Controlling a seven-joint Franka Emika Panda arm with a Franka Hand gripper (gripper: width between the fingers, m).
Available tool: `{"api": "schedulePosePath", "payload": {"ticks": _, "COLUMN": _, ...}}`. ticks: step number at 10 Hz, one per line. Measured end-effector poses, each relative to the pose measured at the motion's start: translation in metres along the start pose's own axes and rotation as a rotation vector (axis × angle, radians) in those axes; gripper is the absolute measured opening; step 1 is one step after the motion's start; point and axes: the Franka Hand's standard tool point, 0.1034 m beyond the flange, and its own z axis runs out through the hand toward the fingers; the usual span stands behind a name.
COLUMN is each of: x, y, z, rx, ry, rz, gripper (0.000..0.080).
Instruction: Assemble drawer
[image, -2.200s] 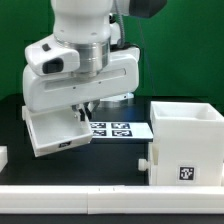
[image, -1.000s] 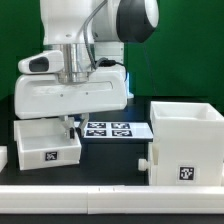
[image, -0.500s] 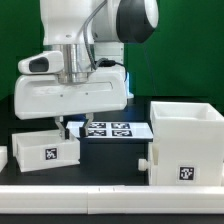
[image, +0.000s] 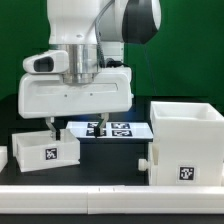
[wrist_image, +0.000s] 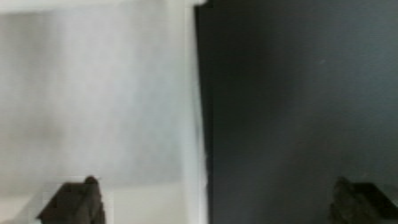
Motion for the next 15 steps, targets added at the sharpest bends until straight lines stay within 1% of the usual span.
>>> {"api": "schedulePosePath", "payload": {"ticks": 1, "x": 0.0, "y": 0.001, "z": 0.0, "rx": 0.032, "ry": -0.063, "rz": -0.008, "gripper": 0.0648}}
{"api": "schedulePosePath", "payload": {"ticks": 2, "x": 0.004, "y": 0.006, "z": -0.003, "rx": 0.037, "ry": -0.064, "rz": 0.015, "gripper": 0.0648}}
{"api": "schedulePosePath", "payload": {"ticks": 4, "x": -0.009, "y": -0.003, "z": 0.004, "rx": 0.049, "ry": -0.089, "rz": 0.028, "gripper": 0.0649}}
{"api": "schedulePosePath", "payload": {"ticks": 5, "x": -0.01, "y": 0.0, "z": 0.005, "rx": 0.026, "ry": -0.059, "rz": 0.023, "gripper": 0.0649}}
{"api": "schedulePosePath", "payload": {"ticks": 6, "x": -0.012, "y": -0.001, "z": 0.007, "rx": 0.027, "ry": -0.064, "rz": 0.023, "gripper": 0.0649}}
{"api": "schedulePosePath", "payload": {"ticks": 8, "x": -0.011, "y": 0.0, "z": 0.006, "rx": 0.025, "ry": -0.06, "rz": 0.022, "gripper": 0.0649}}
{"api": "schedulePosePath", "payload": {"ticks": 9, "x": -0.015, "y": 0.007, "z": 0.007, "rx": 0.017, "ry": -0.042, "rz": 0.009, "gripper": 0.0649}}
{"api": "schedulePosePath", "payload": {"ticks": 10, "x": -0.03, "y": 0.014, "z": 0.012, "rx": 0.024, "ry": -0.054, "rz": 0.026, "gripper": 0.0649}}
{"api": "schedulePosePath", "payload": {"ticks": 11, "x": -0.037, "y": 0.02, "z": 0.018, "rx": 0.012, "ry": -0.049, "rz": 0.028, "gripper": 0.0649}}
{"api": "schedulePosePath", "payload": {"ticks": 12, "x": -0.041, "y": 0.022, "z": 0.023, "rx": 0.006, "ry": -0.05, "rz": 0.03, "gripper": 0.0649}}
{"api": "schedulePosePath", "payload": {"ticks": 13, "x": -0.042, "y": 0.021, "z": 0.026, "rx": 0.008, "ry": -0.056, "rz": 0.03, "gripper": 0.0649}}
{"api": "schedulePosePath", "payload": {"ticks": 15, "x": -0.038, "y": 0.012, "z": 0.027, "rx": 0.01, "ry": -0.054, "rz": 0.024, "gripper": 0.0649}}
